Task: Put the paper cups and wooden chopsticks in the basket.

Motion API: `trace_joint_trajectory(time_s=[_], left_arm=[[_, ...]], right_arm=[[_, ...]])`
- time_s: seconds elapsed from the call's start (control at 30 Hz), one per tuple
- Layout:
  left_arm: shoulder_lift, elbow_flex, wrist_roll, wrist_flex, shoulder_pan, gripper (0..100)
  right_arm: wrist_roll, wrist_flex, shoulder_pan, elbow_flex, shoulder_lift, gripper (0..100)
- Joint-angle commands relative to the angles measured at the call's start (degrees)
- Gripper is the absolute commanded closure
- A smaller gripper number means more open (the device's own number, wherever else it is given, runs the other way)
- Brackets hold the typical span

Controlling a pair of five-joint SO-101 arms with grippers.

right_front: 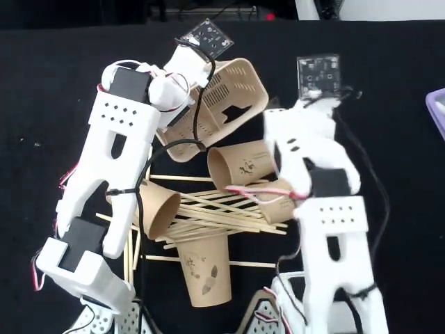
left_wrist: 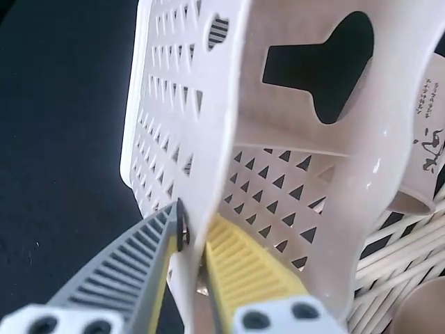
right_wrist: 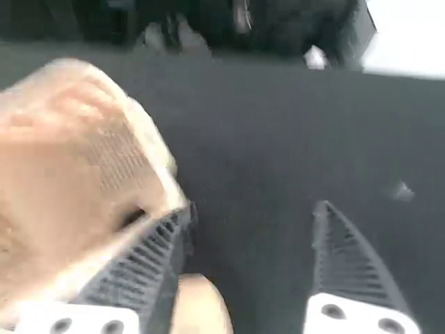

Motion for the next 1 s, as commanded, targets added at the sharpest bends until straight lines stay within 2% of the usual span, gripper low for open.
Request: trace_joint_trajectory(time_s=[0.0, 0.17, 0.27, 0.43, 0.53, 0.8, 0.97], left_arm=[[0.79, 1.1, -0.26, 1.41, 0.31, 97], [0.44, 1.1, -0.18, 2.37, 0.31, 97], [0.35, 0.75, -0.18, 3.96, 0.84, 97], [0.44, 1.01, -0.18, 4.04, 1.8, 97], [0.53, 1.01, -0.18, 3.87, 1.71, 97], [0.26, -1.54, -0.09, 3.25, 1.19, 94], [0.26, -8.57, 9.76, 2.81, 0.66, 79]], right_arm=[[-0.35, -5.54, -4.75, -0.66, -3.47, 73.1], [0.0, -29.36, -5.8, 8.75, 2.59, 78.4], [0.0, -35.16, -5.1, 8.92, 9.98, 79.8], [0.09, -31.12, -3.78, 0.48, 20.7, 82.6], [0.09, -24.7, -1.76, -4.0, 22.2, 98.7], [-0.44, -16.88, -0.09, -2.59, 14.73, 98.8], [-4.57, -17.32, -1.41, 1.63, 10.42, 98.8]])
